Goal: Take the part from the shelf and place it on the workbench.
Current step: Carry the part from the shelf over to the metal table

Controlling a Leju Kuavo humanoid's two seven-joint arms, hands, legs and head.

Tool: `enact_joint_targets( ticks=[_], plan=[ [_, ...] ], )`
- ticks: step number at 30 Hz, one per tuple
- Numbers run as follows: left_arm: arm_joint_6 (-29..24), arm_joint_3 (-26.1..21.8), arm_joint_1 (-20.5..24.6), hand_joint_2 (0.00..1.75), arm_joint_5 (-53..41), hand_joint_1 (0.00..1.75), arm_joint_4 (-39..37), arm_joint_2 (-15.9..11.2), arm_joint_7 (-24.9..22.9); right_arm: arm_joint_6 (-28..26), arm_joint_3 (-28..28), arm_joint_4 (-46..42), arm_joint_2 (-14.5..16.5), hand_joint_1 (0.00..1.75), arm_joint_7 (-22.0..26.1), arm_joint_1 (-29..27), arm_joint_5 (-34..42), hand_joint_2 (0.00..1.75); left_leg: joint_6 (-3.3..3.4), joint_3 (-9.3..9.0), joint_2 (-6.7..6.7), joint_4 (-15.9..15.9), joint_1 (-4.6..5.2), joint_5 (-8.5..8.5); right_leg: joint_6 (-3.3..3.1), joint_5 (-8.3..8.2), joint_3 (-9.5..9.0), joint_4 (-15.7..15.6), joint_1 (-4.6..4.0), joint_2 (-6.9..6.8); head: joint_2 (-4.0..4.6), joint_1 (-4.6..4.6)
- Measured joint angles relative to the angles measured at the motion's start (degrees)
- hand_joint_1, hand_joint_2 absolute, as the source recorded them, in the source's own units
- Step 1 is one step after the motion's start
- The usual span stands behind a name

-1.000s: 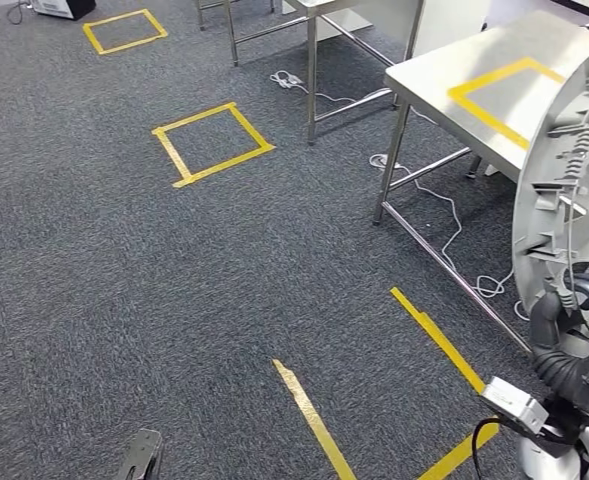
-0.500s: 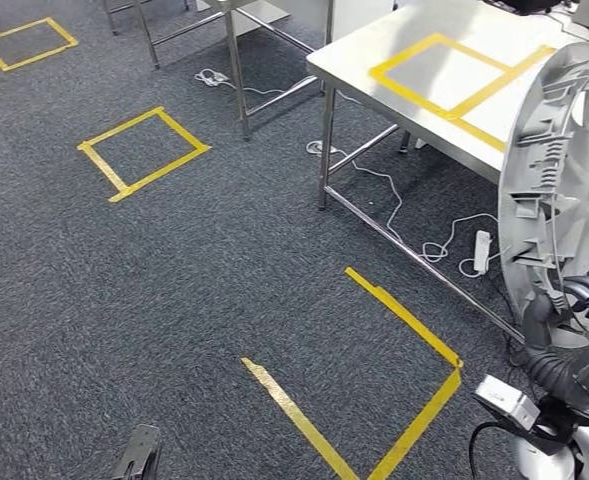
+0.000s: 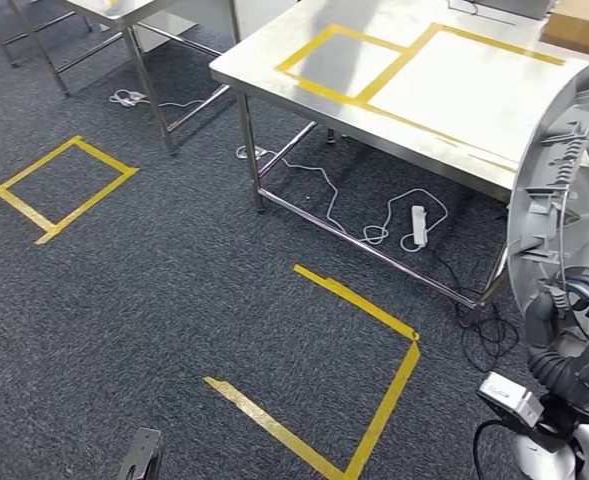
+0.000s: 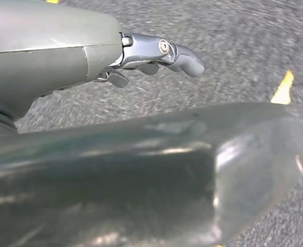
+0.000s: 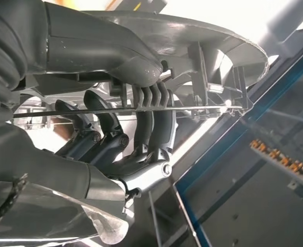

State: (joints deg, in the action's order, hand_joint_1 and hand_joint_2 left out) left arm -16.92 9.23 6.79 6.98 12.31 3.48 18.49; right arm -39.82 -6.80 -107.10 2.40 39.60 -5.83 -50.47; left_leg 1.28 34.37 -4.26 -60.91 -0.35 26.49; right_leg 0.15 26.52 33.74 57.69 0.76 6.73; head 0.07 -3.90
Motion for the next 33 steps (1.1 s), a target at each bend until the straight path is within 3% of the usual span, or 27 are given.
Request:
enact_joint_targets(
  ticks=[1,2,4,6,8,10,11,12,14,16,17,19,21,22,25,26,27,28,30,31,33],
  plan=[
    [-0.05,0.01,-0.03,0.00,0.01,0.00,0.00,-0.13,0.00,0.00,-0.02,0.04,0.00,1.75,0.01,-0.14,0.02,1.75,0.27,-0.69,-1.12,1.69,0.03,-0.37,0.27,-0.06,0.20,0.01,0.18,0.75,0.00,0.11],
    [-0.09,0.01,-0.02,0.00,0.02,0.00,0.01,-0.20,0.00,0.00,-0.04,0.08,0.00,1.75,0.01,-0.31,0.05,1.75,0.39,-0.96,-1.34,2.14,0.05,-0.11,0.64,-0.17,0.44,-0.03,0.36,1.47,0.00,0.20],
    [-0.18,-0.01,0.20,0.00,0.05,0.00,0.03,-0.23,0.01,0.00,-0.13,0.07,-0.01,1.75,-0.01,-0.68,0.10,1.75,0.43,-1.32,0.00,3.01,0.00,-0.04,1.37,-0.34,0.91,-0.18,0.58,2.31,0.00,0.39],
    [-0.26,-0.01,0.42,0.00,0.06,0.00,0.05,-0.20,0.03,-0.01,-0.17,0.04,-0.02,1.75,-0.02,-0.84,0.16,1.75,0.50,-1.76,1.60,4.06,-0.29,-0.34,1.84,0.83,2.18,1.56,0.27,-0.64,0.00,0.13],
    [-0.28,-0.01,0.29,0.00,0.06,0.00,0.07,-0.16,0.04,-0.01,-0.11,0.05,-0.02,1.75,0.01,-0.77,0.16,1.75,0.56,-2.02,3.33,4.49,-0.34,-0.48,2.27,4.06,5.38,7.76,0.08,-4.96,0.00,-0.19],
    [-0.27,-0.01,0.05,0.00,0.07,0.00,0.07,-0.17,0.04,0.00,-0.06,0.07,-0.02,1.75,0.05,-0.71,-0.14,1.75,0.52,-2.03,4.89,4.43,-0.30,-0.38,2.83,6.66,8.86,14.76,0.29,-6.34,0.00,-0.31],
    [-0.26,-0.01,0.02,0.00,0.08,0.00,0.07,-0.17,0.04,0.00,-0.07,0.07,-0.02,1.75,0.07,-0.73,-0.46,1.75,0.45,-2.06,5.52,4.42,-0.31,-0.30,3.08,6.60,9.43,16.00,0.44,-6.51,0.00,-0.29],
    [-0.26,-0.01,0.07,0.00,0.10,0.00,0.07,-0.16,0.01,0.00,-0.10,0.07,-0.02,1.75,0.07,-0.74,-0.97,1.75,0.35,-2.10,5.98,4.38,-0.34,-0.22,3.29,5.48,8.73,14.84,0.59,-6.65,0.00,-0.30],
    [-0.22,-0.01,0.28,0.00,0.19,0.00,0.07,-0.13,-0.09,0.00,-0.19,0.05,-0.03,1.75,0.06,-0.76,-2.10,1.75,-0.02,-2.22,6.61,4.16,-0.47,0.00,3.57,1.88,4.46,7.38,0.88,-7.11,0.00,-0.30],
    [-0.18,-0.01,0.45,0.00,0.33,0.00,0.07,-0.19,-0.15,0.00,-0.26,0.04,-0.04,1.75,0.05,-0.83,-2.83,1.75,-0.68,-2.21,6.77,3.82,-0.30,0.20,3.23,0.25,0.53,1.07,0.81,-7.53,0.00,-0.28],
    [-0.17,-0.01,0.47,0.00,0.38,0.00,0.07,-0.23,-0.17,0.00,-0.30,0.02,-0.07,1.75,0.04,-0.90,-2.96,1.75,-1.02,-2.20,6.77,3.69,-0.19,0.20,2.86,0.25,-0.27,-0.13,0.68,-7.61,0.00,-0.25],
    [-0.17,-0.01,0.46,0.00,0.51,0.00,0.07,-0.27,-0.20,0.00,-0.39,-0.02,-0.15,1.75,0.04,-1.03,-3.03,1.75,-1.62,-2.21,6.79,3.61,-0.19,0.12,1.84,0.40,-0.29,-0.11,0.45,-7.35,0.00,-0.18],
    [-0.17,-0.01,0.50,0.00,0.59,0.00,0.07,-0.32,-0.22,0.00,-0.48,-0.05,-0.21,1.75,0.03,-1.10,-3.03,1.75,-2.15,-1.86,6.29,2.55,-0.42,1.09,0.97,0.27,-0.28,-0.14,0.51,-7.15,0.00,-0.14],
    [-0.17,-0.01,0.51,0.00,0.58,0.00,0.07,-0.35,-0.22,0.00,-0.51,-0.08,-0.22,1.75,0.03,-1.11,-3.03,1.75,-2.37,-1.03,5.83,0.51,-0.48,2.49,0.56,0.20,-0.32,-0.22,0.57,-7.07,0.00,-0.06],
    [-0.16,-0.01,0.29,0.00,0.58,0.00,0.07,-0.36,-0.22,0.00,-0.61,-0.10,-0.22,1.75,0.02,-1.17,-3.09,1.75,-2.49,4.06,4.93,-11.07,-0.51,8.03,-0.11,0.19,-0.36,-0.20,0.32,-6.71,0.00,0.07],
    [-0.15,-0.01,0.19,0.00,0.58,0.00,0.07,-0.35,-0.22,0.00,-0.63,-0.10,-0.22,1.75,0.02,-1.20,-3.10,1.75,-2.38,5.22,4.91,-13.57,-0.49,8.61,-0.19,0.20,-0.38,-0.19,0.16,-6.51,0.00,0.06],
    [-0.15,-0.01,0.13,0.00,0.60,0.00,0.07,-0.36,-0.22,0.00,-0.64,-0.10,-0.22,1.75,0.02,-1.21,-3.10,1.75,-2.14,5.33,4.89,-13.69,-0.43,7.91,-0.20,0.21,-0.44,-0.18,-0.01,-6.28,0.00,0.07],
    [-0.15,-0.01,0.11,0.00,0.60,0.00,0.07,-0.39,-0.23,0.00,-0.66,-0.10,-0.22,1.75,0.02,-1.22,-3.10,1.75,-1.77,4.36,4.84,-11.47,-0.31,6.18,-0.20,0.21,-0.53,-0.18,-0.18,-6.04,0.00,0.07],
    [-0.15,-0.01,0.16,0.00,0.61,0.00,0.07,-0.52,-0.24,0.00,-0.68,-0.10,-0.22,1.75,0.02,-1.22,-3.10,1.75,-0.59,0.75,4.50,-3.49,0.11,2.09,-0.16,0.23,-0.69,-0.15,-0.49,-5.67,0.00,0.04],
    [-0.15,-0.01,0.19,0.00,0.60,0.00,0.07,-0.58,-0.23,0.00,-0.68,-0.10,-0.22,1.75,0.03,-1.21,-3.10,1.75,-0.15,-0.74,4.32,-0.12,0.29,0.91,-0.08,0.25,-0.66,-0.09,-0.60,-5.53,0.00,0.02],
    [-0.15,-0.01,0.25,0.00,0.60,0.00,0.07,-0.65,-0.24,0.00,-0.68,-0.10,-0.23,1.75,0.04,-1.23,-3.11,1.75,0.20,-1.82,4.11,2.59,0.57,0.53,0.31,0.20,-0.42,-0.03,-0.63,-5.41,0.00,-0.02]
  ],
)
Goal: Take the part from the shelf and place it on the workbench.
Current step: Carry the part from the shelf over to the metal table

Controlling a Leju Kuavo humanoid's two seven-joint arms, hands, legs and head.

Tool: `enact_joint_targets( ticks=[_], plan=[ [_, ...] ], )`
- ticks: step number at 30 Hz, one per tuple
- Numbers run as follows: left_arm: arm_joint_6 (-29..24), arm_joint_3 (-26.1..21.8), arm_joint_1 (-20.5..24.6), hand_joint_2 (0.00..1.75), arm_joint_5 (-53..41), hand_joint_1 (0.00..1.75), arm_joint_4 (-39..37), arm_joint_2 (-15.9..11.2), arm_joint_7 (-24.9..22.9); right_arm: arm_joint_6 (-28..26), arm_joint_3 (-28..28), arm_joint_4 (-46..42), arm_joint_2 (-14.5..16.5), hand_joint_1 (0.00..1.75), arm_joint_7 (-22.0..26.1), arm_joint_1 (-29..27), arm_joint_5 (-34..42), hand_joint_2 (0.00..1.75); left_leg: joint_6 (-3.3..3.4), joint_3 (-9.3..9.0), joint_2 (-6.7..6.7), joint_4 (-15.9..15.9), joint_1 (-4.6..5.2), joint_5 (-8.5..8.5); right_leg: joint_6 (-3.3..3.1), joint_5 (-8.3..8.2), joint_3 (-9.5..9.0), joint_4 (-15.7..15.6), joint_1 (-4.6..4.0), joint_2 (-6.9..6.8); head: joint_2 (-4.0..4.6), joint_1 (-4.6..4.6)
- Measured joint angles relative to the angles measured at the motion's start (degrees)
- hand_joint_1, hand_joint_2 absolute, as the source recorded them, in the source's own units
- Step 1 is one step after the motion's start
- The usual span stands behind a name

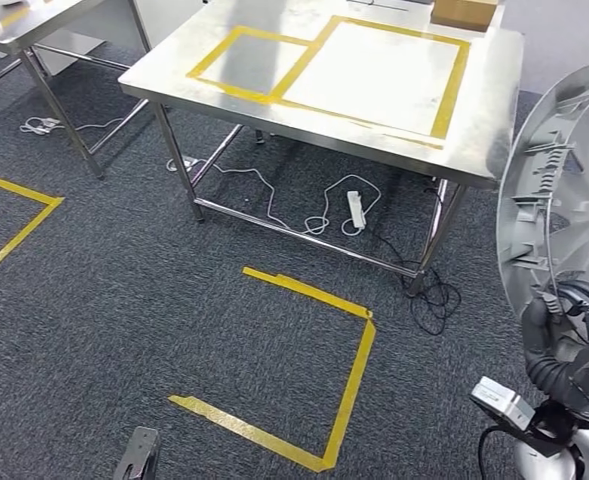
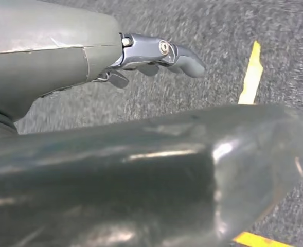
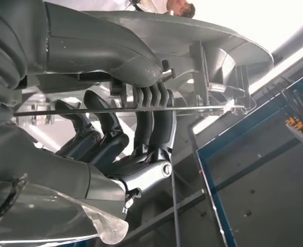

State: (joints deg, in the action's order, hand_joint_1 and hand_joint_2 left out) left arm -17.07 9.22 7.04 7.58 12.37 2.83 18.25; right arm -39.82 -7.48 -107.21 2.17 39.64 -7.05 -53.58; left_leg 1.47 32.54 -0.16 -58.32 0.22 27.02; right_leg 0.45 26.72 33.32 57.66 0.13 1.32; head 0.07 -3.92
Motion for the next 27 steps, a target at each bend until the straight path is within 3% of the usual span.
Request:
enact_joint_targets(
  ticks=[2,4,7,8,9,10,12,14,17,19,20,22,24,25,27],
  plan=[
    [0.00,0.00,0.02,0.00,0.03,0.00,0.00,0.09,-0.02,0.00,-0.01,-0.02,-0.03,1.75,0.00,-0.04,-0.01,1.75,0.00,-0.04,0.08,0.56,-0.11,-0.30,0.57,0.03,0.29,0.04,0.12,0.01,0.00,0.04],
    [0.00,-0.01,0.10,0.00,0.05,0.00,0.00,0.15,-0.02,0.00,-0.02,-0.04,-0.10,1.75,-0.01,-0.05,0.02,1.75,0.24,-0.17,0.23,1.20,-0.46,-0.77,1.12,1.62,1.47,2.16,0.16,-0.31,0.00,-0.20],
    [0.01,-0.02,0.10,0.00,0.06,0.00,0.00,0.18,-0.02,0.00,-0.02,-0.02,-0.25,1.75,0.01,-0.05,-0.05,1.75,0.43,-0.01,0.44,1.41,-0.59,-0.98,1.89,6.69,6.28,12.42,0.50,-0.78,0.00,-0.54],
    [0.02,-0.01,0.05,0.00,0.07,0.00,0.00,0.21,-0.02,0.00,-0.01,0.01,-0.28,1.75,0.02,-0.09,-0.12,1.75,0.43,0.02,0.53,1.40,-0.60,-0.98,2.13,7.50,7.55,15.14,0.62,-0.82,0.00,-0.53],
    [0.04,-0.01,0.02,0.00,0.09,0.00,0.00,0.24,-0.02,0.00,0.01,0.04,-0.33,1.75,0.02,-0.11,-0.18,1.75,0.41,0.02,0.61,1.38,-0.64,-0.96,2.34,7.21,7.85,15.84,0.73,-0.87,0.00,-0.55],
    [0.05,0.00,0.00,0.00,0.12,0.00,0.00,0.29,-0.02,0.00,0.02,0.06,-0.39,1.75,0.03,-0.12,-0.24,1.75,0.32,-0.02,0.65,1.34,-0.71,-0.92,2.51,5.85,7.00,14.20,0.88,-0.97,0.00,-0.56],
    [0.07,-0.01,0.01,0.00,0.15,0.00,0.00,0.34,-0.02,0.00,0.04,0.10,-0.49,1.75,0.03,-0.11,-0.37,1.75,-0.10,-0.10,0.64,1.12,-0.79,-0.71,2.85,2.25,2.94,6.46,1.22,-1.39,0.00,-0.61],
    [0.07,-0.01,0.00,0.00,0.16,0.00,0.00,0.30,-0.02,0.00,0.10,0.14,-0.56,1.75,0.02,-0.10,-0.50,1.75,-0.78,0.11,0.58,0.63,-0.61,-0.54,2.55,0.83,0.03,1.05,1.24,-1.57,0.00,-0.89],
    [0.07,0.00,-0.06,0.00,0.18,0.00,0.00,0.26,-0.04,0.00,0.10,0.17,-0.58,1.75,0.01,-0.20,-0.56,1.75,-1.62,0.33,0.57,0.42,-0.56,-0.55,1.32,0.94,-0.32,0.45,1.00,-1.32,0.00,-0.88],
    [0.07,0.00,0.03,0.00,0.23,0.00,0.00,0.27,-0.04,0.00,0.09,0.17,-0.59,1.75,0.01,-0.23,-0.63,1.75,-2.09,0.79,0.53,-0.98,-0.69,0.59,0.45,0.97,-0.51,0.30,1.10,-1.29,0.00,-0.75],
    [0.08,0.00,0.08,0.00,0.27,0.00,0.00,0.28,-0.04,0.00,0.08,0.17,-0.60,1.75,0.01,-0.22,-0.67,1.75,-2.30,1.76,0.51,-3.27,-0.74,1.94,0.05,1.01,-0.63,0.19,1.18,-1.31,0.00,-0.58],
    [0.12,0.00,0.03,0.00,0.37,0.00,0.00,0.36,-0.04,0.00,0.05,0.17,-0.60,1.75,0.01,-0.25,-0.78,1.75,-2.48,5.32,0.48,-10.97,-0.77,5.39,-0.46,1.21,-0.72,0.19,1.06,-1.31,0.00,-0.28],
    [0.14,-0.01,-0.13,0.00,0.58,0.00,0.00,0.42,-0.04,0.00,0.02,0.19,-0.60,1.75,0.01,-0.34,-0.81,1.75,-2.33,8.19,0.47,-16.57,-0.76,6.68,-0.67,1.39,-0.93,0.20,0.82,-1.15,0.00,-0.27],
    [0.14,-0.01,-0.18,0.00,0.69,0.00,0.00,0.41,-0.04,0.00,0.01,0.19,-0.60,1.75,0.01,-0.39,-0.81,1.75,-2.07,8.25,0.47,-16.33,-0.70,5.67,-0.73,1.50,-1.14,0.20,0.67,-1.01,0.00,-0.24],
    [0.13,-0.02,-0.19,0.00,0.85,0.00,0.00,0.36,-0.04,0.00,-0.02,0.20,-0.60,1.75,-0.01,-0.44,-0.81,1.75,-1.08,5.53,0.40,-9.90,-0.40,1.37,-0.72,1.84,-1.74,0.18,0.42,-0.74,0.00,-0.23]
  ],
)
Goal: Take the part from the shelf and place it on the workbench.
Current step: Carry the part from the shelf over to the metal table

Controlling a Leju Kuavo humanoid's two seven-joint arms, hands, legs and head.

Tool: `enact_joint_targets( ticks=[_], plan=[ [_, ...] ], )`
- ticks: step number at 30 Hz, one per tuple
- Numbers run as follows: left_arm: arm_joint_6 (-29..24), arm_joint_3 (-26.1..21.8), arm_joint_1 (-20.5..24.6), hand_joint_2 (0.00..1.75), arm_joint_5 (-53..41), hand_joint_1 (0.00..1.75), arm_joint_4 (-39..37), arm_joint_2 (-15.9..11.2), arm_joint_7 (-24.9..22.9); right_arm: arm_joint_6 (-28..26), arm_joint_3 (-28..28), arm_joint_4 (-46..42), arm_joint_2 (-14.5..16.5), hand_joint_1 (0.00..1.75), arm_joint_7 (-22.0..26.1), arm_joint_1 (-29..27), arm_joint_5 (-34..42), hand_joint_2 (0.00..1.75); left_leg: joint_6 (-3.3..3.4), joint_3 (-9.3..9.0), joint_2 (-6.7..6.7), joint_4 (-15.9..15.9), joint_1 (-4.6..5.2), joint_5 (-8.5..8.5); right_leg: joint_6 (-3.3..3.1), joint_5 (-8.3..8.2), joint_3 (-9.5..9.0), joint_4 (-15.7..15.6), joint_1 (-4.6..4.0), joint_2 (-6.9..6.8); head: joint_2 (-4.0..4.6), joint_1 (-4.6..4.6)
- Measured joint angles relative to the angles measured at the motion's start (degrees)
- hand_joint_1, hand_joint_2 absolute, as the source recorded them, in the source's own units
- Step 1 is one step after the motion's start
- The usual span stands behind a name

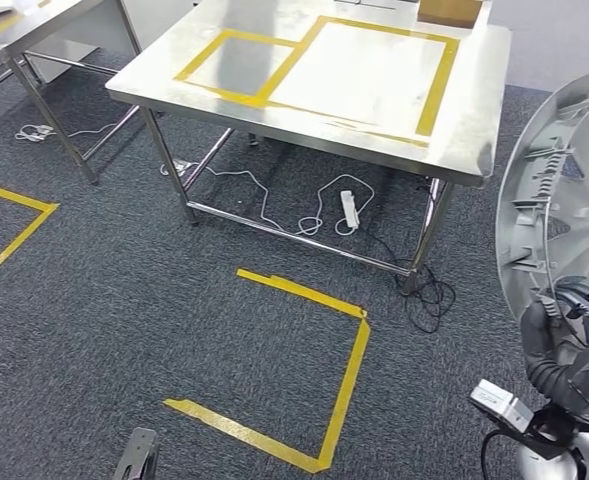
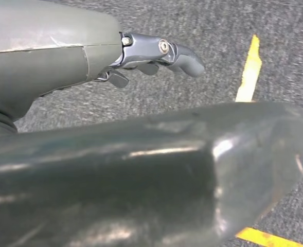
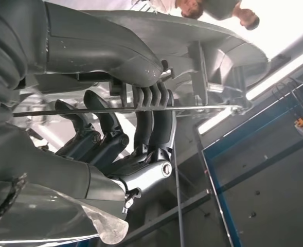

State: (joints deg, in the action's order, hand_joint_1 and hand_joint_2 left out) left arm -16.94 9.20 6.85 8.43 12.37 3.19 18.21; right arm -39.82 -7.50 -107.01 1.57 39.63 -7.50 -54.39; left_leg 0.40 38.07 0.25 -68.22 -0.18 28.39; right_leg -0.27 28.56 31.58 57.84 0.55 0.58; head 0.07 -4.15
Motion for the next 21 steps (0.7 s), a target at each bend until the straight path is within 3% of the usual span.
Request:
enact_joint_targets(
  ticks=[1,3,7,9,11,12,13,14,16,18,21],
  plan=[
    [-0.01,0.01,0.03,0.00,0.01,0.00,0.00,-0.07,0.01,0.00,-0.02,0.01,0.00,1.75,-0.01,-0.01,-0.01,1.75,0.70,-1.68,-0.06,3.79,0.23,-1.59,0.12,0.21,-0.24,0.01,-0.17,0.08,0.00,-0.06],
    [-0.02,0.02,0.14,0.00,0.01,0.00,0.00,-0.17,0.07,0.00,-0.05,0.03,0.00,1.75,0.00,-0.03,-0.06,1.75,1.58,-3.90,-0.18,8.87,0.66,-2.48,0.65,0.44,-0.34,-0.09,-0.18,0.22,0.00,-0.13],
    [-0.02,-0.01,0.15,0.00,0.08,0.00,0.00,-0.04,0.13,0.00,-0.06,0.07,-0.03,1.75,-0.01,-0.30,-0.10,1.75,1.77,-5.42,-0.32,11.07,0.45,-1.97,2.29,0.45,0.12,1.52,0.03,0.11,0.00,-0.26],
    [-0.03,-0.03,0.23,0.00,0.08,0.00,0.00,0.00,0.14,0.00,-0.06,0.07,-0.09,1.75,-0.03,-0.28,-0.10,1.75,1.89,-6.09,-0.35,11.41,0.20,-1.85,2.78,3.04,2.72,6.10,0.13,-0.01,0.00,-0.50],
    [-0.03,-0.04,0.21,0.00,0.09,0.00,0.00,0.00,0.15,0.00,-0.05,0.08,-0.14,1.75,0.01,-0.34,-0.15,1.75,1.91,-6.29,-0.35,11.40,0.20,-1.49,3.16,5.83,7.05,13.00,0.23,-0.08,0.00,-0.58],
    [-0.02,-0.04,0.14,0.00,0.08,0.00,0.00,0.05,0.15,0.00,-0.05,0.09,-0.14,1.75,0.02,-0.42,-0.18,1.75,1.83,-6.48,-0.34,11.39,0.19,-1.24,3.33,6.14,8.72,15.11,0.28,-0.10,0.00,-0.56],
    [-0.02,-0.04,0.08,0.00,0.08,0.00,0.00,0.10,0.15,0.00,-0.04,0.09,-0.15,1.75,0.04,-0.48,-0.21,1.75,1.72,-6.82,-0.34,11.38,0.16,-0.94,3.41,5.25,9.37,15.16,0.33,-0.15,0.00,-0.57],
    [-0.02,-0.04,0.04,0.00,0.08,0.00,0.00,0.16,0.15,0.00,-0.04,0.09,-0.15,1.75,0.04,-0.52,-0.23,1.75,1.56,-7.36,-0.35,11.37,0.09,-0.54,3.50,3.11,8.87,12.94,0.42,-0.23,0.00,-0.58],
    [-0.02,-0.04,0.04,0.00,0.08,0.00,0.00,0.25,0.15,0.00,-0.03,0.10,-0.15,1.75,0.03,-0.55,-0.24,1.75,1.12,-8.66,-0.37,11.43,-0.04,0.35,3.62,-1.65,6.02,5.50,0.52,-0.53,0.00,-0.61],
    [-0.02,-0.04,0.12,0.00,0.09,0.00,0.00,0.25,0.15,0.01,0.02,0.14,-0.16,1.75,0.03,-0.56,-0.26,1.75,0.43,-9.24,-0.38,11.37,-0.03,1.11,2.93,-2.59,3.96,0.78,0.27,-0.78,0.00,-0.70],
    [-0.02,-0.04,0.15,0.00,0.09,0.00,0.00,0.25,0.15,0.01,0.01,0.13,-0.17,1.75,0.03,-0.67,-0.27,1.75,-0.58,-9.41,-0.34,10.66,0.02,1.65,0.93,-1.73,2.90,0.19,0.06,-0.58,0.00,-0.43]
  ],
)
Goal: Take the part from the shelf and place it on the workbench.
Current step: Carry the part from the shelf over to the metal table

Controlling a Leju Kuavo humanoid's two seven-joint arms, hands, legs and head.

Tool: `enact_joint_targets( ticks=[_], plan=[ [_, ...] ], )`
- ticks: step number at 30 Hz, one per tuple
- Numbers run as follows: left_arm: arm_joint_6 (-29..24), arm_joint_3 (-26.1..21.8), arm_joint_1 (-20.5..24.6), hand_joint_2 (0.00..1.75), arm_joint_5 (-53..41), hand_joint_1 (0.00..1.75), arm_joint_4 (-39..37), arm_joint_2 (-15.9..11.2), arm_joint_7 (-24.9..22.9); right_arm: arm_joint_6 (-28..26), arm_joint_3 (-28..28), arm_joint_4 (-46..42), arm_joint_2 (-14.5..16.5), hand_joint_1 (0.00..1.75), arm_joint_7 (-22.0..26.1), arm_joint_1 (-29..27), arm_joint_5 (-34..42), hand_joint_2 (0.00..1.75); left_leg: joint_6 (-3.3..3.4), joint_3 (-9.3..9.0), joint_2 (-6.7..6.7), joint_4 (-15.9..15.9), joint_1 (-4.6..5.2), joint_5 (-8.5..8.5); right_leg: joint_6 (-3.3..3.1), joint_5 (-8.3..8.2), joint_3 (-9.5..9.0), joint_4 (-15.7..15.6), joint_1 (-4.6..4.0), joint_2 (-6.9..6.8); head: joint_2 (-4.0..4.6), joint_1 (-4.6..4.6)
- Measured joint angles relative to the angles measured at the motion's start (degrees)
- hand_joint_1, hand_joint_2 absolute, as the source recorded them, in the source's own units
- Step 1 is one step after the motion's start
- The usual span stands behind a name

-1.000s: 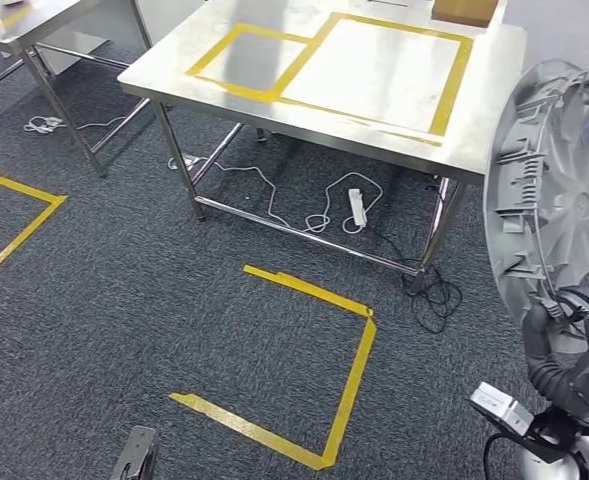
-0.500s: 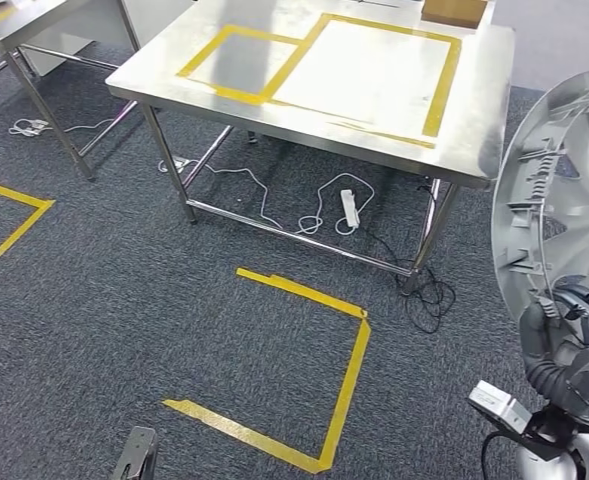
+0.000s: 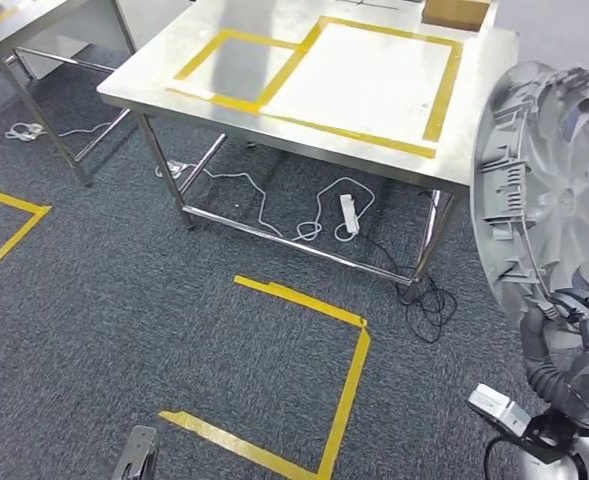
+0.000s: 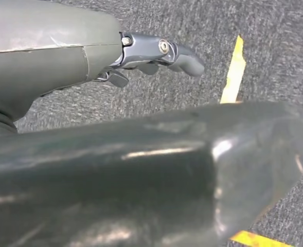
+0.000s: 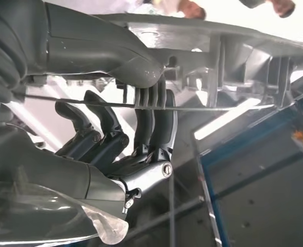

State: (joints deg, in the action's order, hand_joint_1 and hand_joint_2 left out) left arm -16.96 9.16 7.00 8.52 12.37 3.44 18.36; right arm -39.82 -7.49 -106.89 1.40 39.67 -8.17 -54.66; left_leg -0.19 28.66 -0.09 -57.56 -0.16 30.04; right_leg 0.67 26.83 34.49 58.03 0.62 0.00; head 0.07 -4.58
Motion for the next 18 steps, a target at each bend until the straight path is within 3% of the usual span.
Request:
enact_joint_targets(
  ticks=[2,5,7,8,11,12,13,16,18],
  plan=[
    [0.01,0.00,0.13,0.00,-0.01,0.00,0.00,0.00,0.00,-0.01,-0.02,-0.02,0.00,1.75,-0.01,0.04,0.00,1.75,-0.44,1.40,0.00,-3.33,-0.06,0.49,-0.77,0.53,-1.00,-0.17,0.17,0.07,0.00,0.11],
    [0.03,0.00,0.11,0.00,0.01,0.00,0.00,0.05,0.00,-0.01,-0.03,-0.02,0.00,1.75,-0.02,0.04,0.03,1.75,-0.97,7.90,-0.01,-13.72,-0.14,3.99,-1.40,1.89,-2.59,-0.26,0.13,0.12,0.00,0.26],
    [0.05,0.00,-0.15,0.00,0.06,0.00,0.00,0.06,0.00,-0.01,-0.06,-0.01,0.00,1.75,-0.02,-0.01,0.01,1.75,-0.77,11.18,-0.01,-16.76,-0.08,4.93,-1.45,2.99,-3.95,-0.27,-0.02,0.40,0.00,0.26],
    [0.06,0.00,-0.23,0.00,0.07,0.00,0.00,0.06,0.00,-0.01,-0.08,-0.01,0.00,1.75,-0.02,-0.02,-0.01,1.75,-0.44,11.55,-0.02,-15.51,0.05,3.81,-1.43,3.59,-4.78,-0.30,-0.11,0.53,0.00,0.28],
    [0.06,0.01,-0.37,0.00,0.08,0.00,-0.01,-0.08,0.00,-0.01,-0.14,0.07,0.00,1.75,-0.03,-0.08,-0.02,1.75,1.59,10.16,-0.03,-5.64,1.13,-4.23,-1.11,5.52,-6.82,-0.49,-0.26,0.77,0.00,0.25],
    [0.04,0.01,-0.42,0.00,0.08,0.00,-0.01,-0.19,0.00,-0.01,-0.17,0.13,0.00,1.75,-0.03,-0.11,-0.03,1.75,2.17,9.73,-0.01,-3.21,1.52,-6.00,-0.83,6.01,-7.14,-0.66,-0.23,0.84,0.00,0.22],
    [0.03,0.01,-0.49,0.00,0.11,0.00,-0.01,-0.29,-0.02,-0.02,-0.21,0.19,0.00,1.75,-0.03,-0.15,-0.04,1.75,2.65,9.43,-0.01,-1.76,1.82,-6.88,-0.51,6.21,-7.48,-0.81,-0.17,0.91,0.00,0.23],
    [0.01,0.00,-0.45,0.00,0.22,0.00,0.01,-0.39,-0.04,-0.04,-0.23,0.22,-0.01,1.75,-0.04,-0.11,-0.06,1.75,3.28,7.47,-0.06,0.30,1.69,-6.37,0.64,5.40,-7.65,0.32,-0.11,0.76,0.00,0.34],
    [0.01,-0.01,-0.27,0.00,0.26,0.00,0.02,-0.38,-0.01,-0.04,-0.19,0.23,-0.02,1.75,-0.08,0.02,-0.03,1.75,3.57,5.74,-0.16,1.44,1.36,-5.90,1.05,5.34,-4.61,5.29,-0.08,0.63,0.00,0.21]
  ],
)
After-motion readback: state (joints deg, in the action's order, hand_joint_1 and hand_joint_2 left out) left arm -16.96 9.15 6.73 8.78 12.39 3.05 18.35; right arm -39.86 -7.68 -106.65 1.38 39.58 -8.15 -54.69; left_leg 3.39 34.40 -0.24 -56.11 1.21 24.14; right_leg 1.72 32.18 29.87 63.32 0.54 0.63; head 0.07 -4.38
